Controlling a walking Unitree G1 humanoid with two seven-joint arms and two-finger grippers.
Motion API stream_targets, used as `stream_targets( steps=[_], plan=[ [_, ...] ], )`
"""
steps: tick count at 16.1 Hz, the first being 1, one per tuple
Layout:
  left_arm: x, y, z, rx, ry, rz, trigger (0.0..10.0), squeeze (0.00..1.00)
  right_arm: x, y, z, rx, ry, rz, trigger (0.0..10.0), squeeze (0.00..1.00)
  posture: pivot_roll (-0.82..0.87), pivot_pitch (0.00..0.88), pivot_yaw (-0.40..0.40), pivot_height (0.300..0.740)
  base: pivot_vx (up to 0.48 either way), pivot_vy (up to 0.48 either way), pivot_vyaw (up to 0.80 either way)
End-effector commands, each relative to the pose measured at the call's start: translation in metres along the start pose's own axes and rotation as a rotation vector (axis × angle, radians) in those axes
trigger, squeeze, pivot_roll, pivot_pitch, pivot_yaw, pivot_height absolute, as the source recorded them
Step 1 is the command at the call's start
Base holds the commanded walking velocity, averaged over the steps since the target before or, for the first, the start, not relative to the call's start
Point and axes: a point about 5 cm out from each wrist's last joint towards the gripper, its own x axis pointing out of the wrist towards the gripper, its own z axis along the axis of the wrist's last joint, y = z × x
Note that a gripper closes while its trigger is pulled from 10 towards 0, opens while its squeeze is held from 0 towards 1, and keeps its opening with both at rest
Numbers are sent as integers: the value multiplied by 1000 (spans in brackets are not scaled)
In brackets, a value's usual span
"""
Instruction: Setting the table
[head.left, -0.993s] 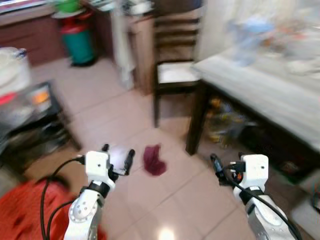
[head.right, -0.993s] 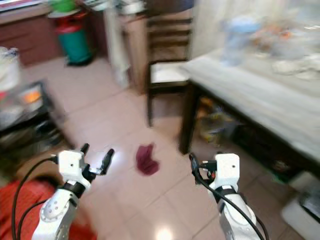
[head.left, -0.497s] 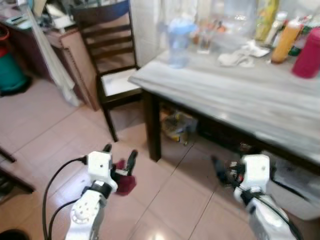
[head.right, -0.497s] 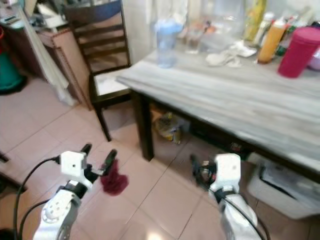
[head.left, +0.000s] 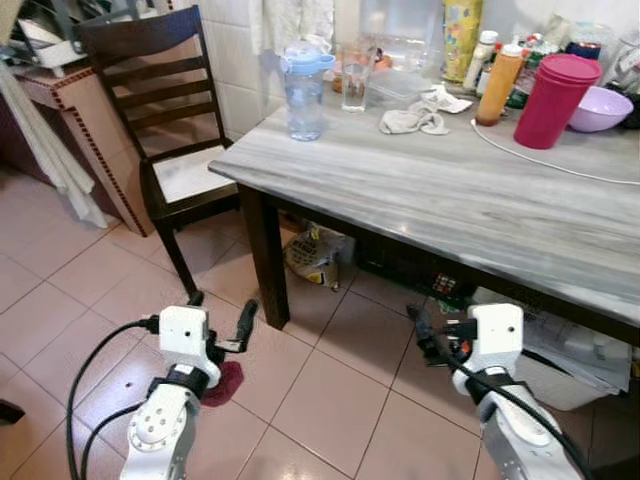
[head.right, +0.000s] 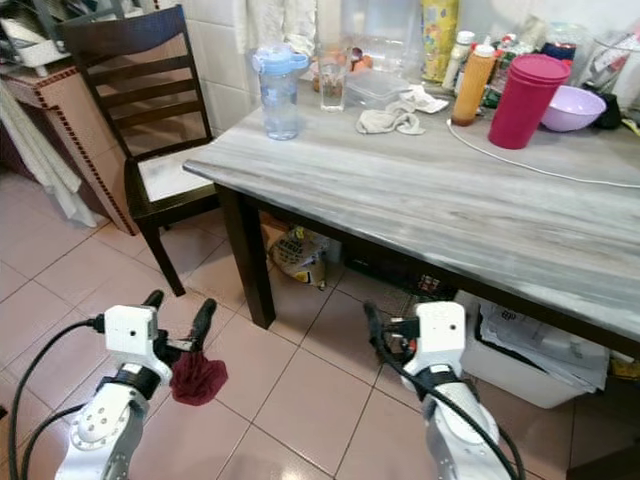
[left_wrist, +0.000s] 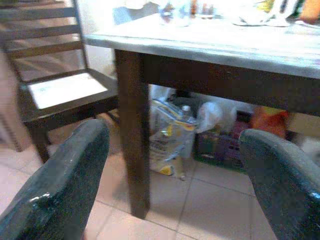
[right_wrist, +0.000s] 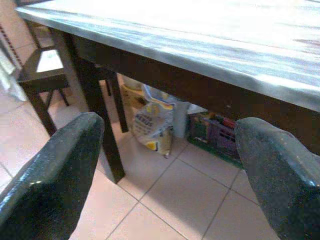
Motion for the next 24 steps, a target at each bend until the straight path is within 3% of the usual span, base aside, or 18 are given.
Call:
stream_targets(
  steps=[1,11,17,24],
  plan=[
    [-1,4,1,18,7,11,10000,0,2,0,0,5,-1,-6,10000,0,-191,61,30,740,0,0,0],
    [4,-2,3,6,4,-13,10000,0,3,0,-2,11,5,-14,10000,0,-198,56,35,740,0,-111,-568],
    [4,-3,2,-2,8,-1,10000,0,1,-2,-3,8,11,-17,10000,0,-209,62,33,740,0,0,0],
    [11,2,-5,47,62,56,10000,0,1,-5,-3,23,19,-42,10000,0,-219,76,38,740,0,0,0]
  ],
)
